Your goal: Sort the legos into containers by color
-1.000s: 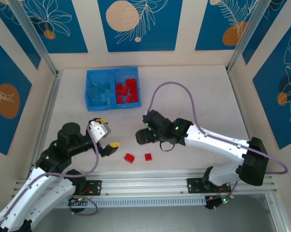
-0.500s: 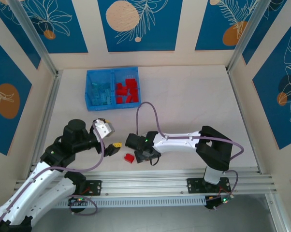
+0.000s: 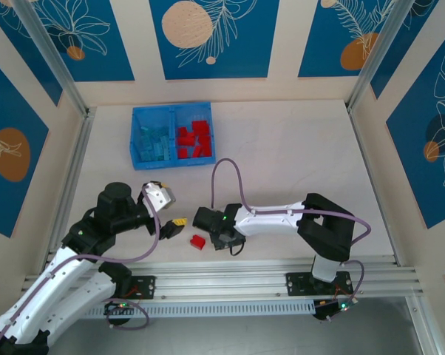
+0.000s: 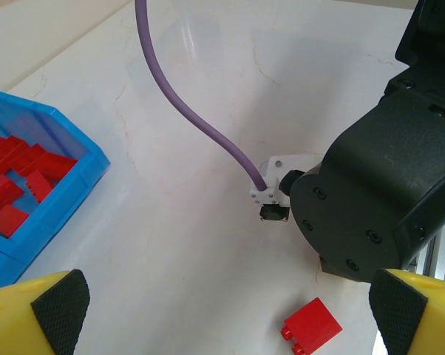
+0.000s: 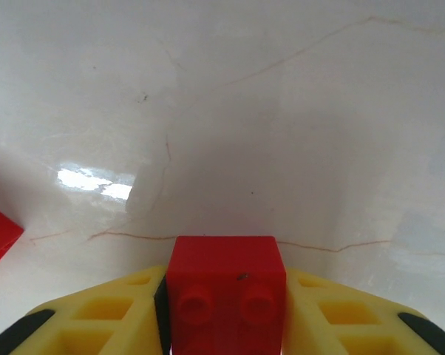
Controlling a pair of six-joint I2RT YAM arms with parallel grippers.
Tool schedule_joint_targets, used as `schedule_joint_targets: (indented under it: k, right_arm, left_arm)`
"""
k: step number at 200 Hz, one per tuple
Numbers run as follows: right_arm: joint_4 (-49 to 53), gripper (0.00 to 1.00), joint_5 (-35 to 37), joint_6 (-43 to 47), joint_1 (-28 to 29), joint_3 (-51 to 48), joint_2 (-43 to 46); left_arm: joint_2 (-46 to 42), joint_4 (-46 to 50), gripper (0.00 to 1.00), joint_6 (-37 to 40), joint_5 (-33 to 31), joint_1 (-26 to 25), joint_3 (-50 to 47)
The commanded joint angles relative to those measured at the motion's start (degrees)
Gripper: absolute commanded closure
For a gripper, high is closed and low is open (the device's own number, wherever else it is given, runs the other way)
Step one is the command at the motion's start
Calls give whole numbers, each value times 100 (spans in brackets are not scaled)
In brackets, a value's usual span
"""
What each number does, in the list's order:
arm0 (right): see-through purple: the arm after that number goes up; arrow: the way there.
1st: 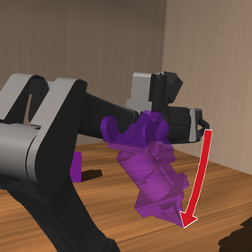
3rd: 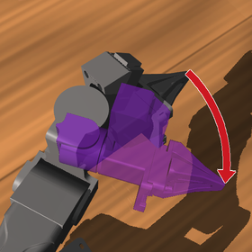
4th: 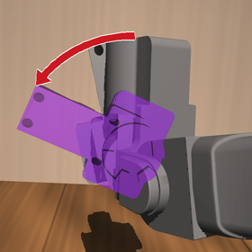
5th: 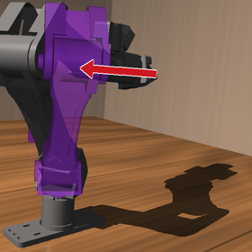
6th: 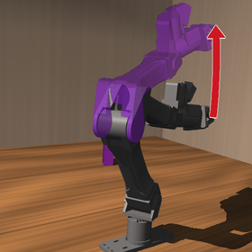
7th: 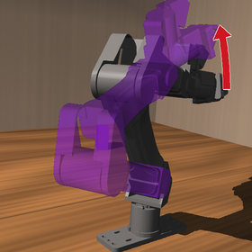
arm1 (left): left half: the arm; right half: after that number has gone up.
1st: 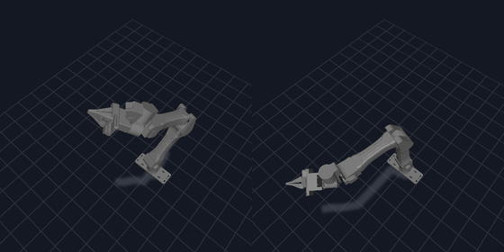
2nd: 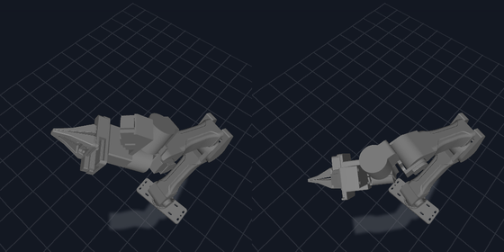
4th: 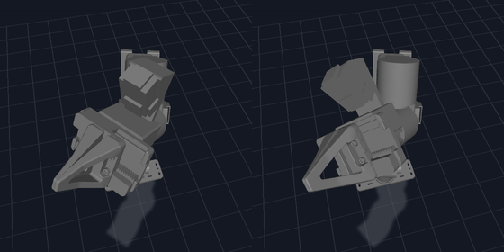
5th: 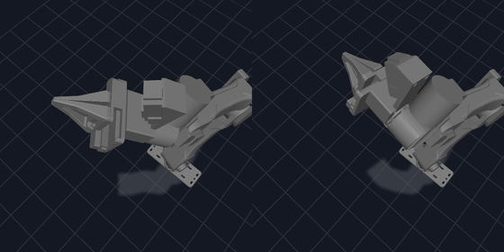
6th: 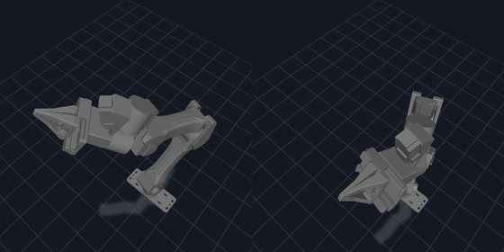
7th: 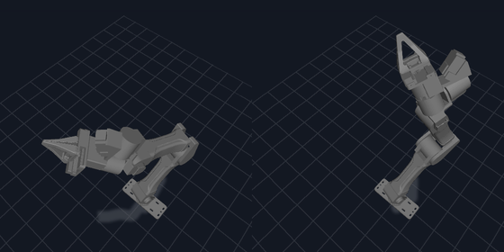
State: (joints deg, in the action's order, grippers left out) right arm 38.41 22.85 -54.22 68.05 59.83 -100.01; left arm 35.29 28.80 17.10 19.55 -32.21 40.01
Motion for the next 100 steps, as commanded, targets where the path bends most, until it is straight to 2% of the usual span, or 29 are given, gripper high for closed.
schedule_joint_targets:
  k: [1,17,41,60,100]
  right_arm:
    - [32,60,-33,-212,42,-101,-48]
    - [84,62,42,-184,48,-57,53]
    - [225,70,331,-130,11,108,393]
    - [261,70,614,18,-139,290,836]
    - [-399,70,834,1145,-742,937,1424]
  left_arm:
    - [-108,-1,0,111,151,54,60]
    - [-115,17,0,105,159,55,60]
    - [-159,18,0,114,163,49,61]
    - [-221,-4,0,133,180,52,51]
    - [-307,-9,0,152,128,56,51]
